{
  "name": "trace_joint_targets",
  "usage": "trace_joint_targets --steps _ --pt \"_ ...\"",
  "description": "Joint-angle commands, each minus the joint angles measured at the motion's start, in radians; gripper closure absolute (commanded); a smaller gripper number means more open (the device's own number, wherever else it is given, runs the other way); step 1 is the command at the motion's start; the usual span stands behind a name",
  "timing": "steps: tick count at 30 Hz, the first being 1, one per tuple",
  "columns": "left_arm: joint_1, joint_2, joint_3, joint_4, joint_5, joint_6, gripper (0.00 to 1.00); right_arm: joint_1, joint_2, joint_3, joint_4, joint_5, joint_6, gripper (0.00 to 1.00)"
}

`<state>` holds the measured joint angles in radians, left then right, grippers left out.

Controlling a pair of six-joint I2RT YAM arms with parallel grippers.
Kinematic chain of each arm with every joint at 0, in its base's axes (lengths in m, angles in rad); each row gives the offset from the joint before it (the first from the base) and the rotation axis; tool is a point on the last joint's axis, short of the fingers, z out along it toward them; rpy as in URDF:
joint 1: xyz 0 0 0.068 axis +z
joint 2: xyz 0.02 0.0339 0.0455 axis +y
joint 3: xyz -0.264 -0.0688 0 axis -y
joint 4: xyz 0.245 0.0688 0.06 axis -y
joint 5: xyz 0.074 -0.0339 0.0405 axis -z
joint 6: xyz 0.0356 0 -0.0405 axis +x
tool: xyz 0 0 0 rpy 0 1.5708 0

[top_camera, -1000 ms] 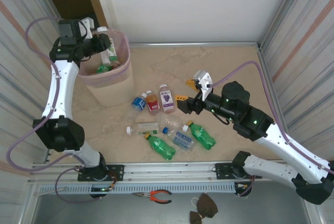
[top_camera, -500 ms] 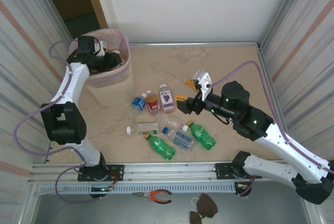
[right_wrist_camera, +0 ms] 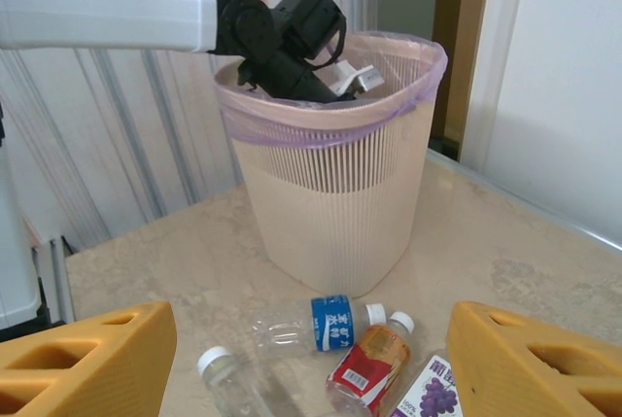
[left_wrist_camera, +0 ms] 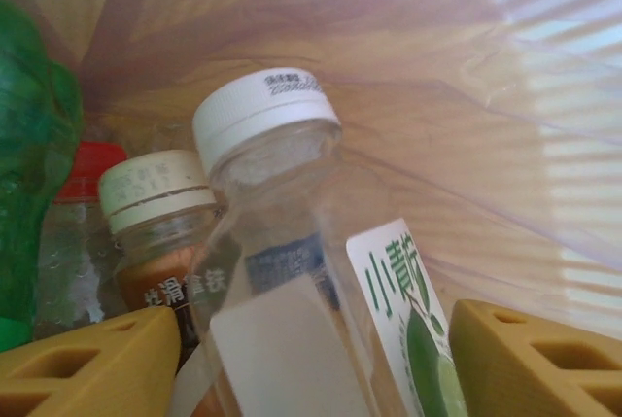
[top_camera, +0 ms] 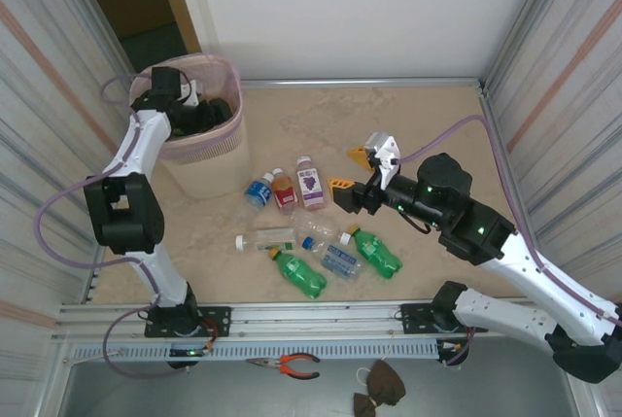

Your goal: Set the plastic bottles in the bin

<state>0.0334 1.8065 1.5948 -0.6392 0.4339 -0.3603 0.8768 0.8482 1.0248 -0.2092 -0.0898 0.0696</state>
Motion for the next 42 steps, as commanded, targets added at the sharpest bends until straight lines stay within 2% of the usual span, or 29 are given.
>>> trace_joint_targets --steps 1,10,15,20,28,33,42 --pt "0.016 -0.044 0.067 -0.057 -0.032 0.024 0.22 0.008 -0.015 0.02 0.001 0.025 0.01 0.27" --pt "0.016 -0.156 0.134 -0.089 -0.028 0.041 0.17 0.007 -0.005 0.037 -0.038 0.089 0.021 0.26" --pt "0.016 -0.237 0.103 -0.081 0.005 0.05 0.18 0.005 0.034 0.068 -0.142 0.177 0.051 0.25" --pt "0.016 -0.34 0.018 -0.056 0.042 0.082 0.19 -0.003 0.085 0.1 -0.302 0.204 0.078 0.24" --pt "0.019 -0.506 -0.123 -0.047 0.041 0.175 0.18 -0.049 0.167 0.096 -0.552 0.164 0.125 0.24" --pt "0.021 -0.578 -0.246 -0.003 0.082 0.253 0.17 -0.112 0.224 0.068 -0.627 0.1 0.176 0.29" --pt "0.027 -0.639 -0.459 0.138 0.104 0.354 0.18 -0.159 0.508 0.156 -0.797 0.057 0.23 0.42"
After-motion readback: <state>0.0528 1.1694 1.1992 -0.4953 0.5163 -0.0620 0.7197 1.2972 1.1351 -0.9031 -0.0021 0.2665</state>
